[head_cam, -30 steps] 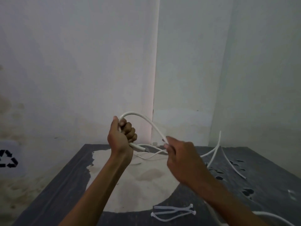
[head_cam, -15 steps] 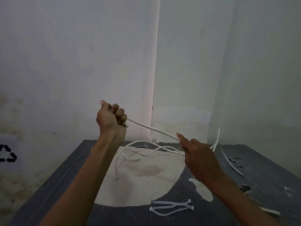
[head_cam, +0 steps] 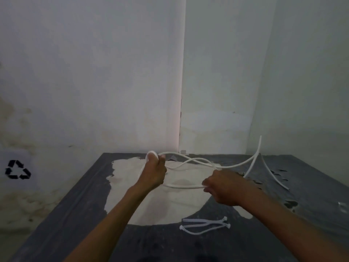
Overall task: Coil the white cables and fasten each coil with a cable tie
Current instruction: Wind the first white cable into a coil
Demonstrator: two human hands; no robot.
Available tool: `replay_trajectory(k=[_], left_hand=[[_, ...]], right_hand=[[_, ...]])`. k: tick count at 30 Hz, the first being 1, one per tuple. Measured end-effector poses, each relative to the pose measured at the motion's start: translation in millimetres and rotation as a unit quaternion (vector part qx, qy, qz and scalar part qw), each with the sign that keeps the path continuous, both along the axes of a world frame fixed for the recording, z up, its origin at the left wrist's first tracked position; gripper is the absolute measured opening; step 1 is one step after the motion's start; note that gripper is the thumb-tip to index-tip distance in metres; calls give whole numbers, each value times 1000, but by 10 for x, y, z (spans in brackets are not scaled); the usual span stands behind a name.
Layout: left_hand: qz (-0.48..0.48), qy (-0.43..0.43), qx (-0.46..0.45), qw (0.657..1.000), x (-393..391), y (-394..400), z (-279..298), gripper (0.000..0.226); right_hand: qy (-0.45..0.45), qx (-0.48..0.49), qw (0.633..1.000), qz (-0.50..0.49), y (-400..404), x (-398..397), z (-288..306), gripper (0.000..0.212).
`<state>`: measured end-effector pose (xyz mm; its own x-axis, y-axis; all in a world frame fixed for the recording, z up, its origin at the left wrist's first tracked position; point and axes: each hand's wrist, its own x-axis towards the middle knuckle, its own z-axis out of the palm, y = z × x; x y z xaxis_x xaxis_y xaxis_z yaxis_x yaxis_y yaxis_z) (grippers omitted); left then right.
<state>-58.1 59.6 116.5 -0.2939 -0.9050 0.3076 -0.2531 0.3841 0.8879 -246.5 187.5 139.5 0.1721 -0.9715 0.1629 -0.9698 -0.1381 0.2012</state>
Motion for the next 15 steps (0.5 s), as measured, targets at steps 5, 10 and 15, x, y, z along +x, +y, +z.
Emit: replay_trajectory(k=[5,10,15], left_hand=[[-71,-100,21,992,32,-32,-470,7],[-126,-229,9,965,-60,-79,-643,41],[-123,-273,-6,954,-72,-108,-732,46]], right_hand=[[74,65,995,30,-125,-31,-281,29],[164,71,971,162,-233,36,-335,36],[147,61,973,169,-356,-20,-362,12]])
